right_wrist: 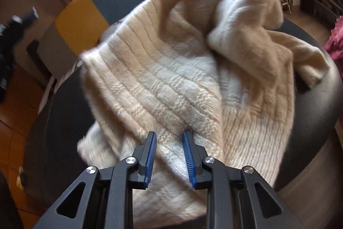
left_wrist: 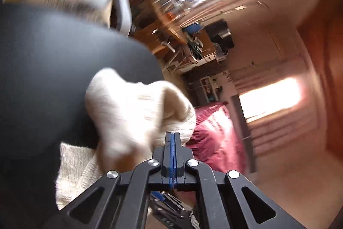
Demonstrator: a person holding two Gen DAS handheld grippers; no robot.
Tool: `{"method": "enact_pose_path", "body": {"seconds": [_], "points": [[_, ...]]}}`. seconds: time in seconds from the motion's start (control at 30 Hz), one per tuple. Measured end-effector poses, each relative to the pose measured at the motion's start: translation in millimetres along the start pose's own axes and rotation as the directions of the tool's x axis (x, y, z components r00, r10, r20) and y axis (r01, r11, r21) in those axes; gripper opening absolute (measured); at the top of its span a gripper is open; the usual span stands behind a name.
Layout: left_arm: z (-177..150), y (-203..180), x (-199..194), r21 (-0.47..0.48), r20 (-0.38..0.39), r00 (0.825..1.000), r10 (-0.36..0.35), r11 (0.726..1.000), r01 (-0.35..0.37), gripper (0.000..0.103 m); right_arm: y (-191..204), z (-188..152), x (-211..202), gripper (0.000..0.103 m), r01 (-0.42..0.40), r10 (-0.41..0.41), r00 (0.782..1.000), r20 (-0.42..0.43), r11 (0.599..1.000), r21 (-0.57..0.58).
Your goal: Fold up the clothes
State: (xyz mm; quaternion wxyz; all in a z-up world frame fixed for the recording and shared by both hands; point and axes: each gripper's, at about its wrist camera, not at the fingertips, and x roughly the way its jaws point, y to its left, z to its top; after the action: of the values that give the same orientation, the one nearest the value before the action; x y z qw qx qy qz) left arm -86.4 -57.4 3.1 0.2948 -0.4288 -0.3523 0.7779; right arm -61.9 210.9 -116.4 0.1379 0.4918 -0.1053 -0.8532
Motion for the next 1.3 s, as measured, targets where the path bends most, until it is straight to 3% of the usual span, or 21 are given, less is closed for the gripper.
{"method": "enact_pose_path", "body": {"seconds": [0.07,0.17,0.27,0.4,0.5,0.6,0.67,0.73,0.8,0.87,1.0,1.13,1.23,1.3], "points": [[-2.0,-2.4,-4.5,0.032,-0.012,0.999,0.031,0.999,-0.031,0.0,11.8,-3.0,-0.3,0.024,0.081,-0.082,0.997,0.002,0.995,-0.064],[-8.3,19.0,-5.5,-0.014,-0.044,0.994,0.1,0.995,-0.101,0.0,20.3,-5.4,-3.4,0.024,0.128,-0.13,0.992,-0.007,0.984,-0.121],[-21.6,71.0,-0.8,-0.167,-0.134,0.981,0.141,0.972,-0.162,0.002,21.9,-4.4,-3.2,0.024,0.128,-0.131,0.991,-0.014,0.983,-0.132],[-36.0,121.4,25.3,-0.319,-0.211,0.97,0.122,0.929,-0.186,0.002,7.9,0.9,-3.1,0.024,0.105,-0.106,0.994,-0.008,0.99,-0.098],[-40.3,136.9,34.6,-0.374,-0.204,0.977,0.068,0.917,-0.142,0.003,-0.3,-4.4,-8.4,0.024,0.094,-0.094,0.996,0.003,0.99,-0.1],[-36.3,138.8,38.1,-0.377,-0.176,0.982,0.066,0.917,-0.129,0.021,-6.1,-7.3,-11.9,0.024,0.087,-0.087,0.996,0.007,0.991,-0.106],[-35.6,144.7,46.8,-0.418,-0.169,0.985,0.033,0.903,-0.102,0.045,-8.8,-9.4,-13.6,0.025,0.081,-0.08,0.997,0.009,0.991,-0.105],[-36.5,149.1,52.9,-0.45,-0.163,0.987,0.017,0.888,-0.09,0.05,-10.2,-9.9,-14.4,0.025,0.075,-0.074,0.997,0.011,0.993,-0.096],[-36.3,150.1,61.4,-0.446,-0.158,0.987,0.031,0.889,-0.099,0.044,-10.7,-6.0,-12.6,0.025,0.075,-0.074,0.997,0.011,0.993,-0.087],[-36.4,150.0,71.2,-0.45,-0.179,0.984,0.028,0.887,-0.107,0.007,-9.5,-1.0,-16.4,0.024,0.08,-0.079,0.997,0.017,0.994,-0.077],[-35.2,138.9,67.4,-0.412,-0.153,0.987,0.059,0.903,-0.117,0.006,-7.1,-1.5,-33.7,0.024,0.105,-0.099,0.993,0.071,0.991,-0.085],[-15.1,107.6,22.7,-0.299,-0.041,0.995,0.094,0.949,-0.102,0.005,-15.0,-6.0,-36.0,0.024,0.119,-0.113,0.99,0.087,0.991,-0.068],[7.3,59.4,-34.8,-0.106,0.063,0.989,0.135,0.986,-0.128,0.005,-11.9,-6.6,-37.3,0.024,0.094,-0.088,0.993,0.081,0.993,-0.068],[13.1,22.9,-72.7,0.048,0.117,0.978,0.172,0.983,-0.179,0.005,-2.7,-8.3,-35.3,0.024,0.078,-0.072,0.995,0.065,0.992,-0.098]]}}
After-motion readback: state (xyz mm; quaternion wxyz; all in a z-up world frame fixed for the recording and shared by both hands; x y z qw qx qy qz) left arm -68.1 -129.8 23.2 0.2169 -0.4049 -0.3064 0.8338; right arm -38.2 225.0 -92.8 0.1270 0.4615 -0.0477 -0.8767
